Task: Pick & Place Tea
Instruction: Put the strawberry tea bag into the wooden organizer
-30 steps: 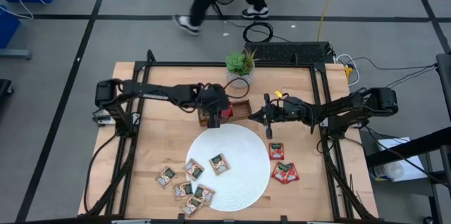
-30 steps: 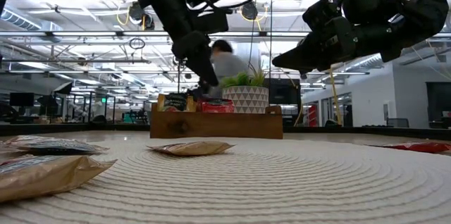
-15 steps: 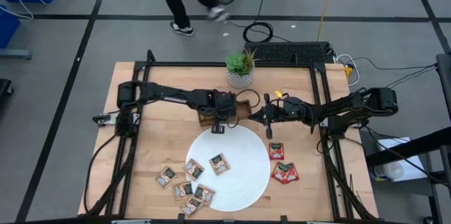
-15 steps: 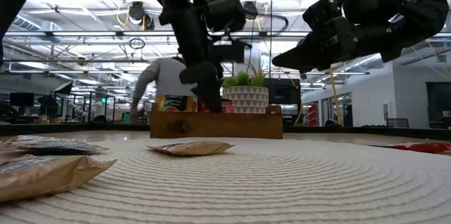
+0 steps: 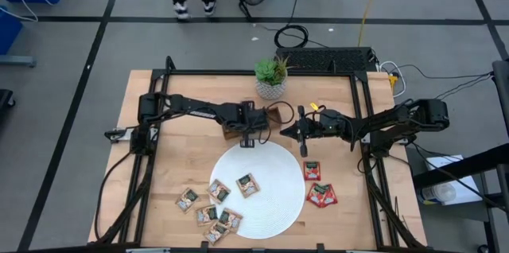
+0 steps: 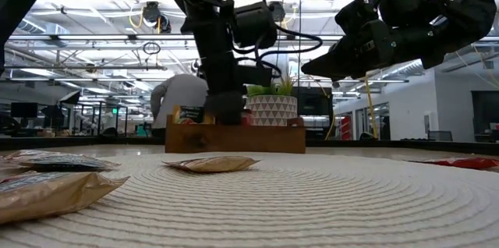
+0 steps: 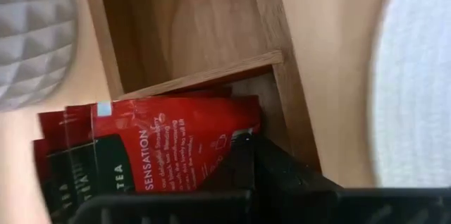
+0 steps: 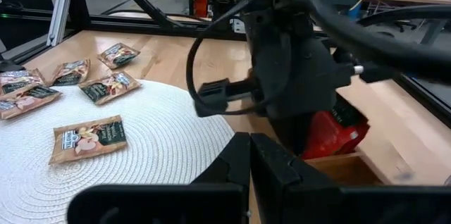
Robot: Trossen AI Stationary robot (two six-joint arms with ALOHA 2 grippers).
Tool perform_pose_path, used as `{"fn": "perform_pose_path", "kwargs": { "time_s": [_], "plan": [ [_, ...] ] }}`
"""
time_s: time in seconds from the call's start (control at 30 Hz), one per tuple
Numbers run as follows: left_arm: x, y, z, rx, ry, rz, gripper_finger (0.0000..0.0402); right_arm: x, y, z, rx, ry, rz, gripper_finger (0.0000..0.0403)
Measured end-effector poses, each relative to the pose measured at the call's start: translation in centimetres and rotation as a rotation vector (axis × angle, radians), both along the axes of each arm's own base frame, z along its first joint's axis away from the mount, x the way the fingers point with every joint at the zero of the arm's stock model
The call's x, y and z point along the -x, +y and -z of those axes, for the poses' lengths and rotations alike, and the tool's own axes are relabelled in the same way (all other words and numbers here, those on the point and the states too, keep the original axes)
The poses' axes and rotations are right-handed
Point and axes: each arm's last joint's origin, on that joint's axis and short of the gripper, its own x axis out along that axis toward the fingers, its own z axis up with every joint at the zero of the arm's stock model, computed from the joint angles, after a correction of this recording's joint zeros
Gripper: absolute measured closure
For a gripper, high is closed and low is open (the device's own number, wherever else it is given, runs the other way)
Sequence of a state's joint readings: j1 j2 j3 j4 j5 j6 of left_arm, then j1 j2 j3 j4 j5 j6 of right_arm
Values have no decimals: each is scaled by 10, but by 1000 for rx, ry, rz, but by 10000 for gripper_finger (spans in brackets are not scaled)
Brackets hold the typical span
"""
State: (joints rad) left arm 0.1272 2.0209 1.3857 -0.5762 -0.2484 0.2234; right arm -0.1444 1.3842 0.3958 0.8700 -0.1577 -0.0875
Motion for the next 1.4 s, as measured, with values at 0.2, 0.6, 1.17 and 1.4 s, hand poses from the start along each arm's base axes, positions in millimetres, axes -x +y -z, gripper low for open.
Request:
{"fn": "perform_pose_path", "kwargs": {
  "time_s": [0.2,0.6,1.17,1.4],
  "plan": [
    [-1,-7,0,-48,9,8,400,0,0,0,0,0,0,403],
    [-3,-32,0,-21,24,170,390,0,0,0,0,0,0,403],
    [3,-37,-45,-109,-127,87,366,0,0,0,2,-1,-2,403],
    [8,-51,-79,-65,-281,87,376,-1,8,-6,-144,-48,-137,403]
  ]
}}
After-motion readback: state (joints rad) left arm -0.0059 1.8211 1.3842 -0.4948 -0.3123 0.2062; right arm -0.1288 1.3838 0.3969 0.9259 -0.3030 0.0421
